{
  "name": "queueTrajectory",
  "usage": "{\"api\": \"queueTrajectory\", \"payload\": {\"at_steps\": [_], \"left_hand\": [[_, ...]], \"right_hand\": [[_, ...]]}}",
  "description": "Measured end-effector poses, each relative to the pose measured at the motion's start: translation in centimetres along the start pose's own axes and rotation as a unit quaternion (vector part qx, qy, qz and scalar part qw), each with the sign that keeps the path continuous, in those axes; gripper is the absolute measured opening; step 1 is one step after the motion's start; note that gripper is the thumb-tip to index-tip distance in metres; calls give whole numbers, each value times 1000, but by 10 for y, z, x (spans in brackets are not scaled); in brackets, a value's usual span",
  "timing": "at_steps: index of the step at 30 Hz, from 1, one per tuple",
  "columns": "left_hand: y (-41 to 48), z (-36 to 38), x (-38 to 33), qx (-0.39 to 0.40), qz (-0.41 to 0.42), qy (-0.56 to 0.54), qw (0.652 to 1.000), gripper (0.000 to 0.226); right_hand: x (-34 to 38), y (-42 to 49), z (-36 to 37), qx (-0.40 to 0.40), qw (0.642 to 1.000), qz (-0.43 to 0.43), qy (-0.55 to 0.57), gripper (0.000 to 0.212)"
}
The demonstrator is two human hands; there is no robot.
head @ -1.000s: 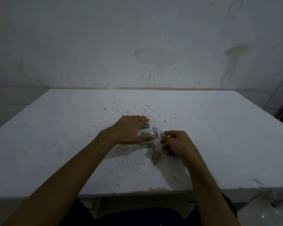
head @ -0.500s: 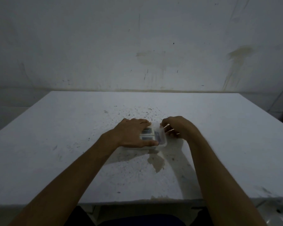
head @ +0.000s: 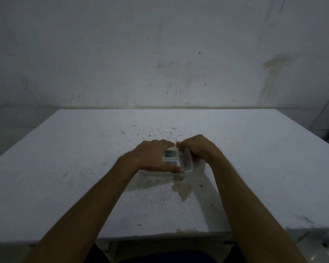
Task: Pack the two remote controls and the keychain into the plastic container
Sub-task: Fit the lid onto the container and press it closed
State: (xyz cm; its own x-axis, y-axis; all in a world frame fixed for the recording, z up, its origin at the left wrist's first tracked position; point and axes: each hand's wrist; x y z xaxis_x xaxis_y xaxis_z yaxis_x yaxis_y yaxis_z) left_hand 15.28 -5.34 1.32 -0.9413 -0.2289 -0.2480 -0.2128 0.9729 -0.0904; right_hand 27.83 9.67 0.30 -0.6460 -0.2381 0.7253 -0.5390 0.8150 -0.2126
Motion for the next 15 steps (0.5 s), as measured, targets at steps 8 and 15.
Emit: {"api": "queueTrajectory", "payload": {"at_steps": [8,15], "left_hand": [[-1,12,10,-55,-16,30,998,117],[-26,29,43,-127,-8,-16,992,112]], "right_hand": [[-20,-24,18,-61,983,-140,-98,35],[-38,-38,30,-111,976,-184,-14,44]]}}
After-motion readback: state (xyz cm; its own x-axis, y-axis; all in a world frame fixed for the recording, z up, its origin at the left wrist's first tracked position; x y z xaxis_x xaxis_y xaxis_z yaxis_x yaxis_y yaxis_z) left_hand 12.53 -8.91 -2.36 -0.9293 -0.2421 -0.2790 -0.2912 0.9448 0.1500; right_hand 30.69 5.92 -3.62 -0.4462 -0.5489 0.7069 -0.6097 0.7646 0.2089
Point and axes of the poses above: each hand's wrist, its own y-axis towards the middle knuckle, its own z-axis out of the palm, x = y × z, and after that the axes turned 3 degrees about -y, right-handed
